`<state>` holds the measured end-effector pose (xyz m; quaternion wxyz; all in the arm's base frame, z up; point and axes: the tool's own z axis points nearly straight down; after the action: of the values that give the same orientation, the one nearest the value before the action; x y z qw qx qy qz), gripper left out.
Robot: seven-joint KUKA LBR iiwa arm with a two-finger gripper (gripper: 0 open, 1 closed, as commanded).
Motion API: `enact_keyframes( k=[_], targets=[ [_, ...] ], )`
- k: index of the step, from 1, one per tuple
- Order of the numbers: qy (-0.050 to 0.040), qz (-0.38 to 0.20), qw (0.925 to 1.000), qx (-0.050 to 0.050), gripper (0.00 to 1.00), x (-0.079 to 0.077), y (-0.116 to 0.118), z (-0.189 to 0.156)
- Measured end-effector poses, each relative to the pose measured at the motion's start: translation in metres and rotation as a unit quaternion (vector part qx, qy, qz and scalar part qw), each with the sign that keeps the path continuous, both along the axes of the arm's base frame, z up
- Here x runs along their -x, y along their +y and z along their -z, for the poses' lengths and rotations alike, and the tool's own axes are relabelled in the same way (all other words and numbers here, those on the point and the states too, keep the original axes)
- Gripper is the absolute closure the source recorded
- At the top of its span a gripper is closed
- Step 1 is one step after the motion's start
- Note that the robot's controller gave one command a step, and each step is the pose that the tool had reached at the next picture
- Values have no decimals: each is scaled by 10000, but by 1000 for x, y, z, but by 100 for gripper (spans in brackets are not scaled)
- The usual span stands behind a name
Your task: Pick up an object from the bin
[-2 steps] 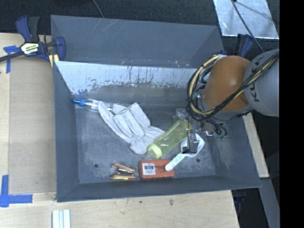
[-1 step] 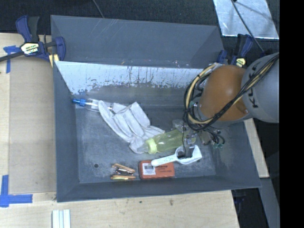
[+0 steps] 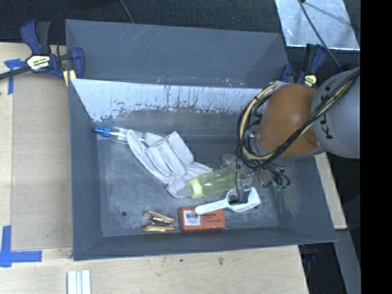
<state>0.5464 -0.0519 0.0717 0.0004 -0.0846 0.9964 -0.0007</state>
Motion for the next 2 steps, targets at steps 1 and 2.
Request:
enact_keyframes(
  k=[1, 2],
  targets=[
    [0, 49, 10000, -1, 100, 10, 21, -21],
    [-14, -98, 10000, -10, 100, -7, 14, -26]
  ],
)
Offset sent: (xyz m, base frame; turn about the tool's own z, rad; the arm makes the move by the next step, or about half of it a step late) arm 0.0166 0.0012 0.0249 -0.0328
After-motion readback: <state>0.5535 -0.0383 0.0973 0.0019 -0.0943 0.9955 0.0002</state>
